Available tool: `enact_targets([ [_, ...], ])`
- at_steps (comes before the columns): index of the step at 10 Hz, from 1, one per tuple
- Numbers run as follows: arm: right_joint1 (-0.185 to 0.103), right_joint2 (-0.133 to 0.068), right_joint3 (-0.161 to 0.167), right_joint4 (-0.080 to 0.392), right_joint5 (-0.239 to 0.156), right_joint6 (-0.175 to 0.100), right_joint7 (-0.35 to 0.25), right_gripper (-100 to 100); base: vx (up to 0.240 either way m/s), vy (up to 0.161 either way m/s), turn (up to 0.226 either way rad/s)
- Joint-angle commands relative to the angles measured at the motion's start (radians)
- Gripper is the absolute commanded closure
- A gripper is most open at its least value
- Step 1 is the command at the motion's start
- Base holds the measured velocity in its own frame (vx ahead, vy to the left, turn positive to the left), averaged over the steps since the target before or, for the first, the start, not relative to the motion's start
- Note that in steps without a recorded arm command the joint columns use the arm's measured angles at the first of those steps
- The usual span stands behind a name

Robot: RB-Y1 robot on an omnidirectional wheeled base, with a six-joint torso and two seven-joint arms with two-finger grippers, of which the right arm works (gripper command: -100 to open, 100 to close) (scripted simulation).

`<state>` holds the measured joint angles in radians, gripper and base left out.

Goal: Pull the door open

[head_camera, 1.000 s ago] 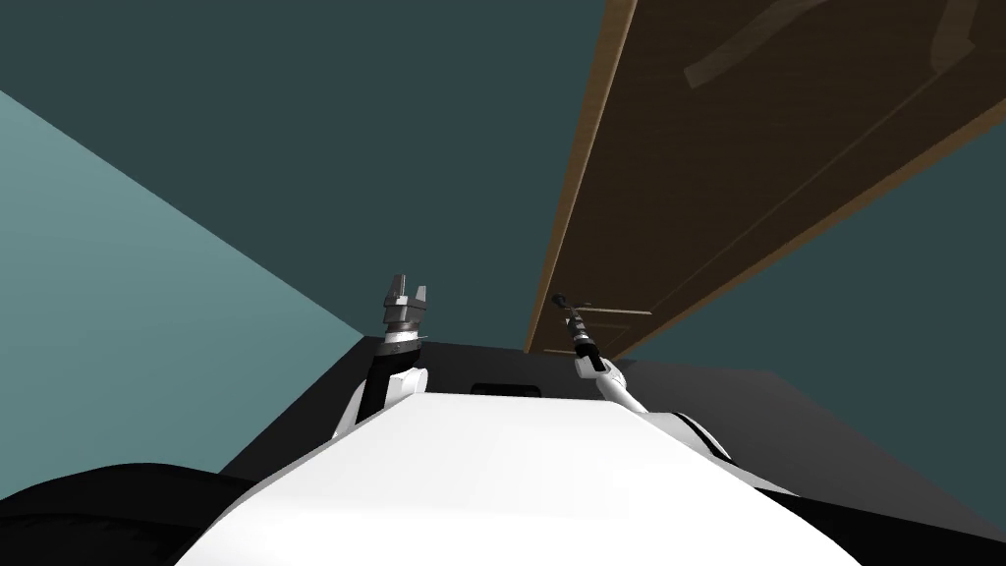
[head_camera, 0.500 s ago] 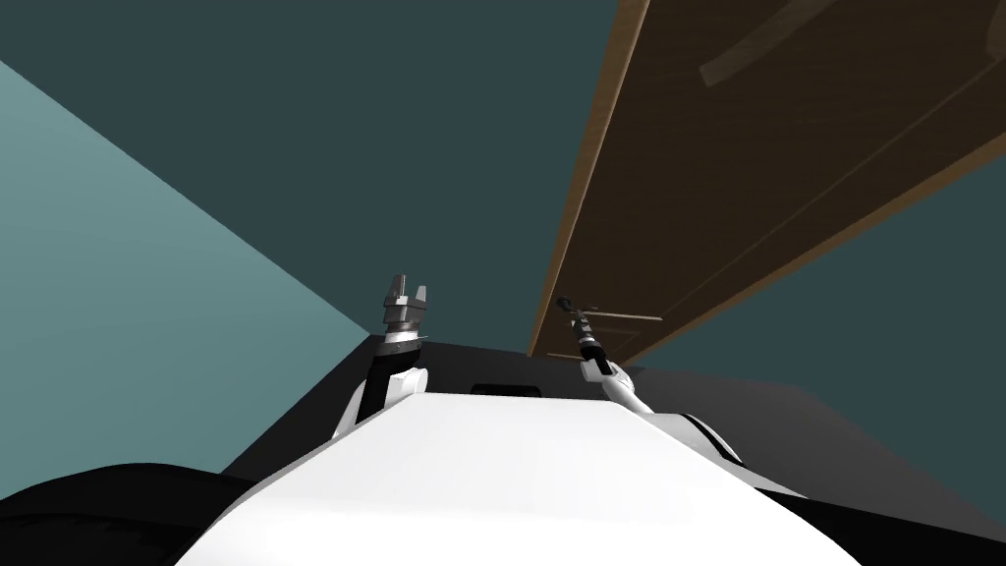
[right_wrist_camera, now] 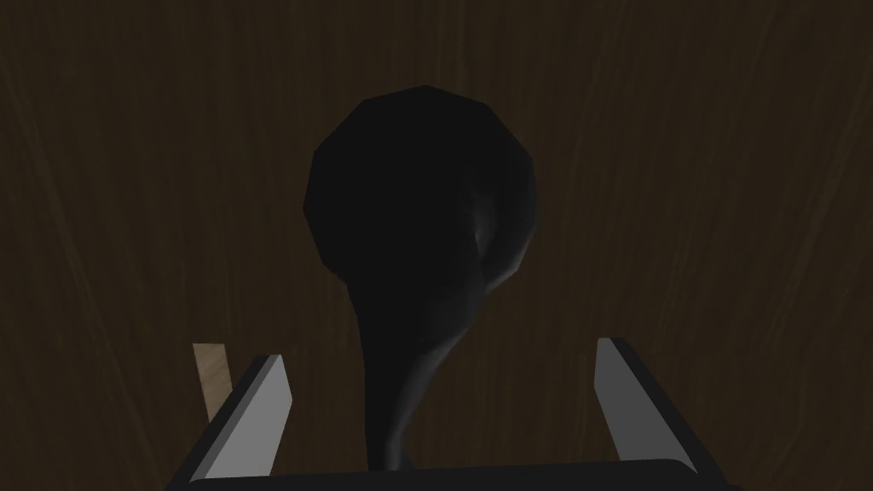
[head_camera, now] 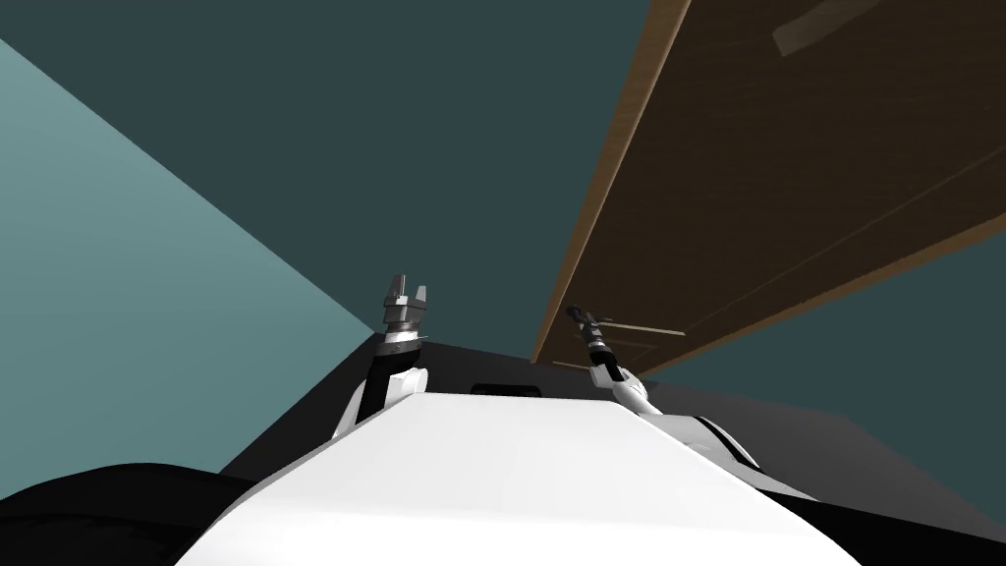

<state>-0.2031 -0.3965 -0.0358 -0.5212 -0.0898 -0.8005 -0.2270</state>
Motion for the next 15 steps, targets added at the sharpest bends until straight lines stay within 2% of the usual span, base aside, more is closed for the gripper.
enact_targets([
  [1, 0.024, -0.018, -0.008, -0.02, -0.006, -0.001, -0.014, -100, 0.202, 0.01, 0.077],
  [2, 0.021, -0.007, -0.006, -0.023, -0.004, -0.001, -0.005, -100, 0.084, 0.004, 0.005],
  [3, 0.021, -0.007, -0.006, -0.023, -0.004, -0.001, -0.005, 100, -0.011, -0.001, -0.002],
  [8, 0.021, -0.007, -0.006, -0.023, -0.004, -0.001, -0.005, 100, -0.016, -0.001, 0.002],
  [12, 0.037, -0.028, 0.026, -0.028, 0.012, -0.025, -0.043, 100, -0.139, -0.046, 0.076],
  [15, 0.053, -0.052, 0.059, -0.035, 0.03, -0.052, -0.083, 100, -0.2, -0.063, 0.093],
])
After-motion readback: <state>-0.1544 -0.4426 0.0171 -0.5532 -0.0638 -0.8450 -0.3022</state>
